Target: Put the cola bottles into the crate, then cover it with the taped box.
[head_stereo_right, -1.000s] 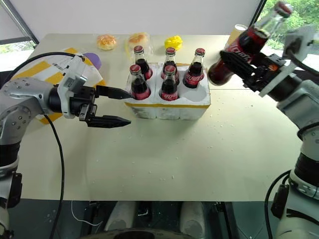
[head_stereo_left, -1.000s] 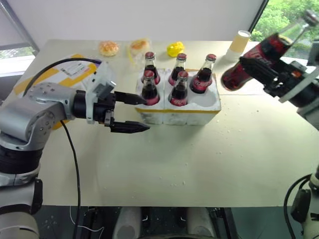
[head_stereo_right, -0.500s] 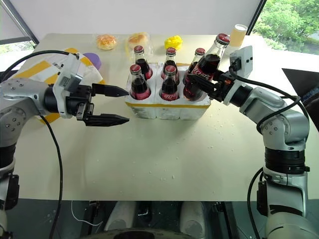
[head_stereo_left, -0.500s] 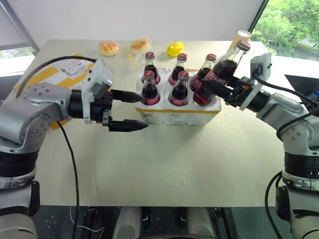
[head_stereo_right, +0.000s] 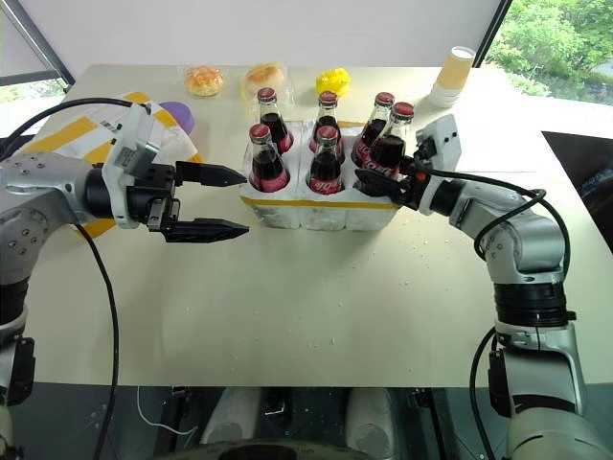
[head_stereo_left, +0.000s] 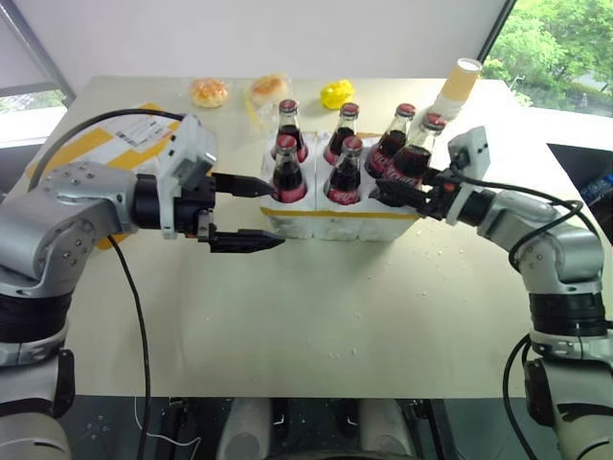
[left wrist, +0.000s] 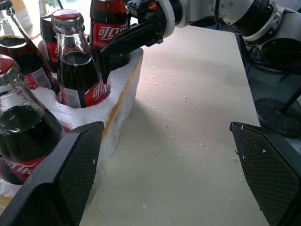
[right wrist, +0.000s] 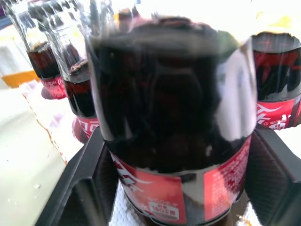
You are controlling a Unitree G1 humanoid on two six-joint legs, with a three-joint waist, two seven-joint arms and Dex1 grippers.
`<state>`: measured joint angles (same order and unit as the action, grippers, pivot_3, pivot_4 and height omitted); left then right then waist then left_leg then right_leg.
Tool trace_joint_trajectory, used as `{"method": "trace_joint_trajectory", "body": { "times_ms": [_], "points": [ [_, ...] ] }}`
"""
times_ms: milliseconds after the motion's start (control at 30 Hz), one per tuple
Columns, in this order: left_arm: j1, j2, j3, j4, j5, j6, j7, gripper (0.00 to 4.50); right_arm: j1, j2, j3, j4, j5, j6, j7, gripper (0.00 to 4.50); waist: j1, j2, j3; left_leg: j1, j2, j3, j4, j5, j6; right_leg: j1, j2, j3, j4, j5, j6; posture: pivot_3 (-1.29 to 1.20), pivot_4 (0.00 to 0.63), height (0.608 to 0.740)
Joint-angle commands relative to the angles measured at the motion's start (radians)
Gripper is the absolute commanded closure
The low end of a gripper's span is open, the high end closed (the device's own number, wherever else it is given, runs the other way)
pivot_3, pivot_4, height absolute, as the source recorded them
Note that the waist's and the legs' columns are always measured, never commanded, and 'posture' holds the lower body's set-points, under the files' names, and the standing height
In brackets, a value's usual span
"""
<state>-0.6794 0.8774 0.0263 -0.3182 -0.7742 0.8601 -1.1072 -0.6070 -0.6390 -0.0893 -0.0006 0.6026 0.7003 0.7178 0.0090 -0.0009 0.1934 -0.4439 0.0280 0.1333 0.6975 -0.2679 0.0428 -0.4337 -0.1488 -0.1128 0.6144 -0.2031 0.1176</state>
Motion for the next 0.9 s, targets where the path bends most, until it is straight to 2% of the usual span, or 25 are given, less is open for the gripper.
{"method": "trace_joint_trajectory", "body": {
  "times_ms": [33,233,333,400,533,633,700,767,900],
  "points": [
    [-0.008,0.008,0.028,-0.03,-0.005,-0.011,0.008,0.0,0.0,0.007,0.016,-0.046,-0.012,-0.016,0.031,0.04,0.0,0.0,0.0,0.0,0.0,0.0,0.0,0.0,0.0,0.0,0.0,0.0,0.0,0.0,0.0,0.0,0.15,0.74],
    [0.017,0.018,0.055,-0.031,0.018,-0.033,0.04,0.0,-0.032,-0.022,-0.021,-0.059,-0.001,0.011,0.045,0.04,-0.002,0.0,0.0,0.0,0.0,0.0,0.0,0.0,0.0,0.0,0.0,0.0,0.0,0.0,0.0,0.0,0.15,0.74],
    [0.062,0.048,0.117,-0.052,0.052,-0.051,0.106,0.0,-0.037,-0.102,-0.066,-0.099,0.036,0.05,0.104,0.04,-0.002,0.0,0.0,0.0,0.0,0.0,0.0,0.0,0.0,0.0,0.0,0.0,0.0,0.0,0.0,0.0,0.15,0.74],
    [0.134,0.1,0.179,-0.092,0.125,-0.082,0.157,0.0,-0.048,-0.183,-0.113,-0.114,0.075,0.083,0.162,0.04,-0.002,0.0,0.0,0.0,0.0,0.0,0.0,0.0,0.0,0.0,0.0,0.0,0.0,0.0,0.0,0.0,0.15,0.74],
    [0.335,0.197,0.302,-0.17,0.262,-0.148,0.205,0.0,-0.087,-0.276,-0.191,-0.088,0.158,0.154,0.224,0.04,-0.005,0.0,0.0,0.0,0.002,0.0,-0.001,0.0,0.0,-0.001,-0.001,0.0,-0.001,0.0,0.0,0.0,0.15,0.74],
    [0.607,0.216,0.532,-0.275,0.417,-0.169,0.2,0.0,-0.137,-0.351,-0.216,-0.041,0.205,0.188,0.323,0.04,-0.018,0.0,0.0,0.001,0.003,0.001,-0.002,0.0,-0.001,-0.002,-0.001,0.0,-0.001,0.0,-0.001,0.0,0.15,0.74],
    [0.797,0.185,0.682,-0.332,0.543,-0.208,0.18,0.0,-0.178,-0.352,-0.216,-0.006,0.239,0.2,0.371,0.04,-0.022,0.0,0.0,0.0,0.003,0.001,-0.003,-0.001,-0.001,-0.003,-0.001,0.0,-0.001,0.0,-0.001,0.0,0.15,0.74],
    [0.93,0.15,0.78,-0.362,0.632,-0.246,0.176,0.0,-0.202,-0.342,-0.211,0.017,0.254,0.208,0.391,0.04,-0.026,0.0,0.0,-0.001,0.003,0.002,-0.003,-0.001,-0.001,-0.005,-0.002,0.0,-0.002,0.0,-0.001,0.0,0.15,0.74],
    [1.198,0.036,0.876,-0.329,0.88,-0.397,0.257,0.0,-0.243,-0.292,-0.147,0.053,0.226,0.175,0.437,0.04,-0.027,0.0,-0.001,-0.001,0.003,0.003,-0.005,-0.002,-0.003,-0.007,-0.003,0.001,-0.002,-0.001,-0.005,0.0,0.15,0.74]
  ]
}}
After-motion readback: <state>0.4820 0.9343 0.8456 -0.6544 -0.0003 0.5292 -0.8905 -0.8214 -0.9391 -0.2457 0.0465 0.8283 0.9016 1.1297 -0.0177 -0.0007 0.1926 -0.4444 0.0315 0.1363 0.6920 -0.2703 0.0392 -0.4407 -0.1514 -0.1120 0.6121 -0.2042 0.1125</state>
